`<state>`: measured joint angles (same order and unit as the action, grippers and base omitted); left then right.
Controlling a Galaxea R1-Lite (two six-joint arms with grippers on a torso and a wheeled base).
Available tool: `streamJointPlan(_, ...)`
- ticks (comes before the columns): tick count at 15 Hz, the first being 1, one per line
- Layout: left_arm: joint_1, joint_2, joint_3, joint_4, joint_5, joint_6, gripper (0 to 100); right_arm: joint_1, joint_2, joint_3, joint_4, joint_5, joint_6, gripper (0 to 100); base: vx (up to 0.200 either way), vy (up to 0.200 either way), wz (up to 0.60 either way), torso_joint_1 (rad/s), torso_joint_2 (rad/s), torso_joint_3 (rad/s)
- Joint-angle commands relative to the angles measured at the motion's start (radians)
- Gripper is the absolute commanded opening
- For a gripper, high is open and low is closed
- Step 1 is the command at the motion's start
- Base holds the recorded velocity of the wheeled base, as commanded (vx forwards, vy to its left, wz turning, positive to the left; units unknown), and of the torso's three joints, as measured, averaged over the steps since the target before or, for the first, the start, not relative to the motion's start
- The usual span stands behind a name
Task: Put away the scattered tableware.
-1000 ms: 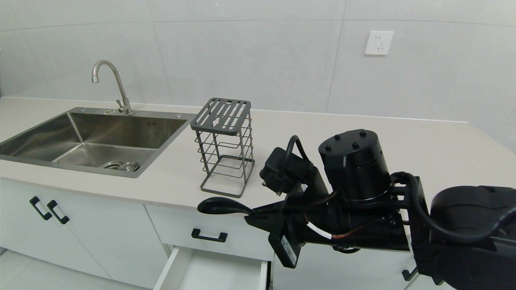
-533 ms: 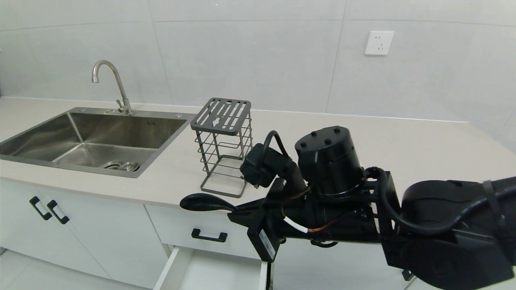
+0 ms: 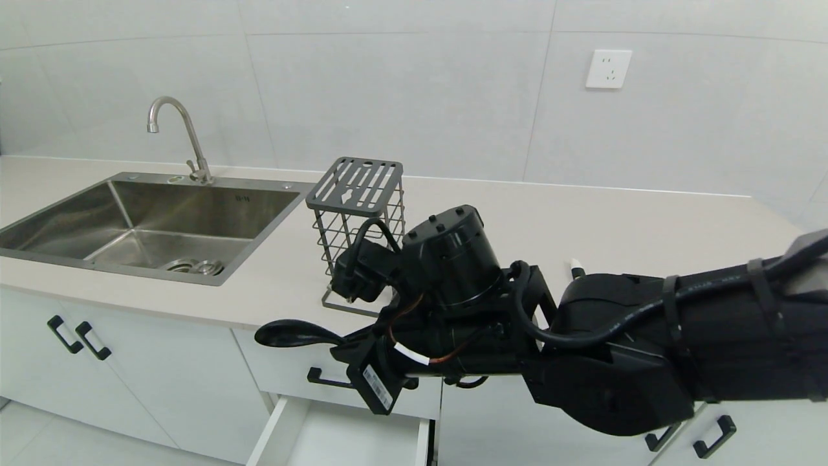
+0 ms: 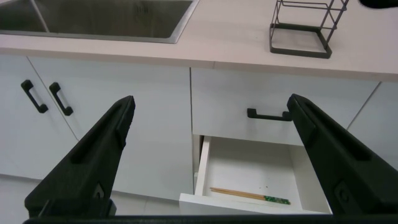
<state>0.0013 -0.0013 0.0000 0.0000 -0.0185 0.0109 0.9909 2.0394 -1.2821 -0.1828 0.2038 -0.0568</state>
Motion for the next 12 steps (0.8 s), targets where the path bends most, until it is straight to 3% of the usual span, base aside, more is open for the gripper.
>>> streamJointPlan(1,0.0,0.001,0.0,0.0,0.0,0.0,100,0.012,0.025,-0.003,-0.003,0.0,-0.005,0,0.0,0.0,0.0,0.0,0.0,0.0)
streamJointPlan(5,0.0,0.001,0.0,0.0,0.0,0.0,100,0.02,0.028,-0.002,-0.004,0.003,-0.008,0,0.0,0.0,0.0,-0.027,0.06,0.03)
streamJointPlan(12,0.0,0.001,0.0,0.0,0.0,0.0,100,0.02,0.048,-0.031,-0.004,0.0,-0.008,0,0.0,0.0,0.0,-0.242,0.47,0.227)
